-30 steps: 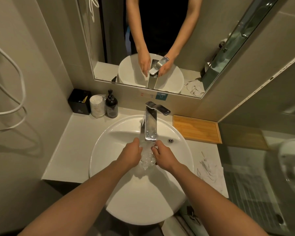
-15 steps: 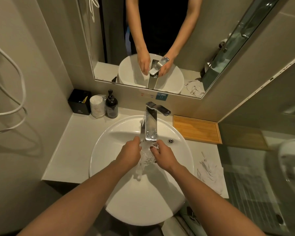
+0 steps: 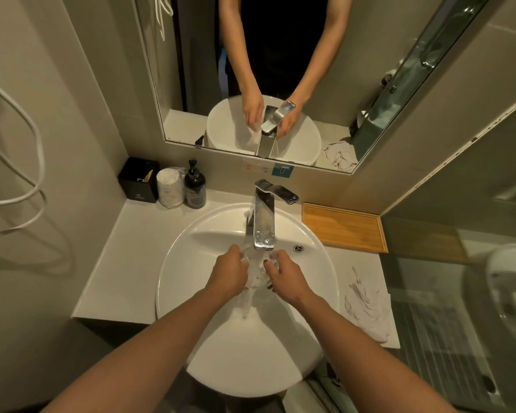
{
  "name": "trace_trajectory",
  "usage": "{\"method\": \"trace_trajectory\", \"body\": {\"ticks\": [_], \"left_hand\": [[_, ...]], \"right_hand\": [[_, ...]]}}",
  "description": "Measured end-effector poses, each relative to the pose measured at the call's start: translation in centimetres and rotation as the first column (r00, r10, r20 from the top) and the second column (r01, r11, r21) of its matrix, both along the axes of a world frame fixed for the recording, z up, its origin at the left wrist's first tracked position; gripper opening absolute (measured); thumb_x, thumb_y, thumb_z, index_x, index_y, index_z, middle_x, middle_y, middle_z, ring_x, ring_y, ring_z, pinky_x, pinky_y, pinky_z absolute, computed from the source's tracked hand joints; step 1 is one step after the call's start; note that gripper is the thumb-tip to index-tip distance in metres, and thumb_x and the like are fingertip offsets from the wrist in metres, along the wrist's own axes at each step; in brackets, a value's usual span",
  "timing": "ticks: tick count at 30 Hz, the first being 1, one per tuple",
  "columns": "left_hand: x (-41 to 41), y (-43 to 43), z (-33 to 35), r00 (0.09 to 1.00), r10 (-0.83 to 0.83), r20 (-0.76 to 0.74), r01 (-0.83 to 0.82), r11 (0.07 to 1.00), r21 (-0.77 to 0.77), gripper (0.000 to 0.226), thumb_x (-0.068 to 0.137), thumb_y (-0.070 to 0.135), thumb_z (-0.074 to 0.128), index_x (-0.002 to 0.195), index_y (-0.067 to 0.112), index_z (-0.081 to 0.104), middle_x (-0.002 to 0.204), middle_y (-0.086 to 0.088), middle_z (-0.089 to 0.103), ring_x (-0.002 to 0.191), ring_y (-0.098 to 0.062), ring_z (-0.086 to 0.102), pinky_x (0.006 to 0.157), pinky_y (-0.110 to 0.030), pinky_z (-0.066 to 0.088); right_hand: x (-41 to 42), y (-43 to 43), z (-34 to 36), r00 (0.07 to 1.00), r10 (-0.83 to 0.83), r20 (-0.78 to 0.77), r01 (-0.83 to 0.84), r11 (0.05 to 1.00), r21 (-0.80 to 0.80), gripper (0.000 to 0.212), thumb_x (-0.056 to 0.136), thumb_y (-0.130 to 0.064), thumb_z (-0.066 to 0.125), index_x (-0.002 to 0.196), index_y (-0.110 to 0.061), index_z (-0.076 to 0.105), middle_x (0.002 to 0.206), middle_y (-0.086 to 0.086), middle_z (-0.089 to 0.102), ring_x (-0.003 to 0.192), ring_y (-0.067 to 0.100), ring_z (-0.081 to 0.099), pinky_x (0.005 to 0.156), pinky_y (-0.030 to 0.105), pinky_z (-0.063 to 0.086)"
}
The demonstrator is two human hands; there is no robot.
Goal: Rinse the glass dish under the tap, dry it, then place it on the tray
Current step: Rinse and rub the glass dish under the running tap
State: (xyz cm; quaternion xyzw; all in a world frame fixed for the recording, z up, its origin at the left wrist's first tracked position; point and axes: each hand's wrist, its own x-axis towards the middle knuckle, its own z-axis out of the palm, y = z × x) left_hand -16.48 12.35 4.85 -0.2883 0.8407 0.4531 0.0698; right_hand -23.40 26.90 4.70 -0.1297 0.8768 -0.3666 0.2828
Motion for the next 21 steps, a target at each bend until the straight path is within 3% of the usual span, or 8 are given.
{"method": "trace_trajectory", "body": {"ticks": [3,5,7,9,14,16,19,21], "left_hand": [[0.1,0.4,-0.1,1.0,0.015,0.007,-0.016,0.998,0.057,0.01,0.1,0.016,0.053,0.104,0.008,0.049,0.102,-0.014,0.062,0.07,-0.02,0.065,0.042,-0.019,0.051],[-0.2,0.1,-0.1,0.999,-0.046,0.011,0.046,0.998,-0.035,0.014,0.1,0.018,0.054,0.107,0.006,0.05,0.101,-0.015,0.064,0.078,-0.027,0.065,0.057,-0.028,0.051],[-0.4,-0.4,-0.1,0.993,-0.115,0.025,0.118,0.98,-0.157,0.018,0.1,0.015,0.051,0.115,0.006,0.051,0.103,-0.018,0.066,0.089,-0.035,0.066,0.073,-0.039,0.052],[-0.6,-0.7,-0.2,0.993,-0.114,0.035,0.118,0.977,-0.18,0.021,0.1,0.012,0.05,0.12,0.008,0.052,0.106,-0.019,0.066,0.092,-0.036,0.066,0.077,-0.042,0.054],[-0.1,-0.2,-0.5,0.994,0.094,0.052,-0.099,0.989,0.113,0.02,0.089,0.01,0.054,0.108,0.005,0.057,0.103,-0.016,0.067,0.09,-0.033,0.067,0.072,-0.042,0.06],[0.1,-0.1,-0.5,0.995,0.084,0.052,-0.092,0.981,0.169,0.02,0.088,0.011,0.054,0.107,0.005,0.059,0.099,-0.017,0.068,0.082,-0.032,0.07,0.064,-0.042,0.063],[-0.3,-0.8,-0.5,0.999,-0.047,0.012,0.048,0.998,-0.047,0.019,0.095,0.014,0.055,0.113,0.008,0.054,0.1,-0.017,0.068,0.085,-0.034,0.067,0.073,-0.043,0.058],[-0.4,-1.1,-0.7,0.994,-0.109,-0.002,0.108,0.985,-0.131,0.019,0.097,0.014,0.054,0.115,0.01,0.053,0.102,-0.017,0.068,0.086,-0.033,0.065,0.074,-0.04,0.054]], "right_hand": [[0.3,0.2,-0.2,0.991,-0.078,0.105,0.086,0.994,-0.07,0.019,0.106,-0.027,0.046,0.115,-0.01,0.051,0.09,0.012,0.066,0.06,0.026,0.069,0.056,0.037,0.057],[-0.2,0.2,0.0,0.998,-0.034,0.058,0.035,0.999,-0.024,0.019,0.107,-0.028,0.045,0.115,-0.012,0.051,0.088,0.012,0.067,0.063,0.027,0.069,0.056,0.036,0.059],[-0.6,0.0,0.2,0.998,0.019,0.053,-0.019,1.0,0.0,0.02,0.107,-0.029,0.046,0.119,-0.013,0.052,0.086,0.008,0.065,0.063,0.024,0.067,0.048,0.024,0.052],[-0.7,-0.2,0.4,0.998,0.029,0.057,-0.028,1.0,-0.013,0.024,0.105,-0.028,0.05,0.124,-0.014,0.052,0.084,0.004,0.063,0.064,0.021,0.065,0.048,0.018,0.05],[-0.1,-0.4,0.0,0.998,-0.014,0.061,0.016,0.999,-0.037,0.028,0.103,-0.023,0.047,0.129,-0.011,0.049,0.093,0.014,0.071,0.062,0.021,0.069,0.056,0.029,0.058],[-0.3,-0.3,-0.1,0.999,0.036,0.028,-0.037,0.999,0.01,0.03,0.104,-0.023,0.042,0.131,-0.011,0.048,0.096,0.015,0.071,0.067,0.025,0.07,0.062,0.033,0.059],[-0.8,-0.3,0.2,0.991,0.136,-0.017,-0.135,0.988,0.071,0.035,0.106,-0.024,0.041,0.138,-0.013,0.047,0.115,0.015,0.067,0.093,0.035,0.068,0.083,0.051,0.059],[-0.6,-0.4,0.2,0.993,0.113,-0.018,-0.111,0.992,0.061,0.033,0.105,-0.026,0.044,0.136,-0.015,0.05,0.109,0.014,0.069,0.09,0.034,0.068,0.084,0.054,0.058]]}}
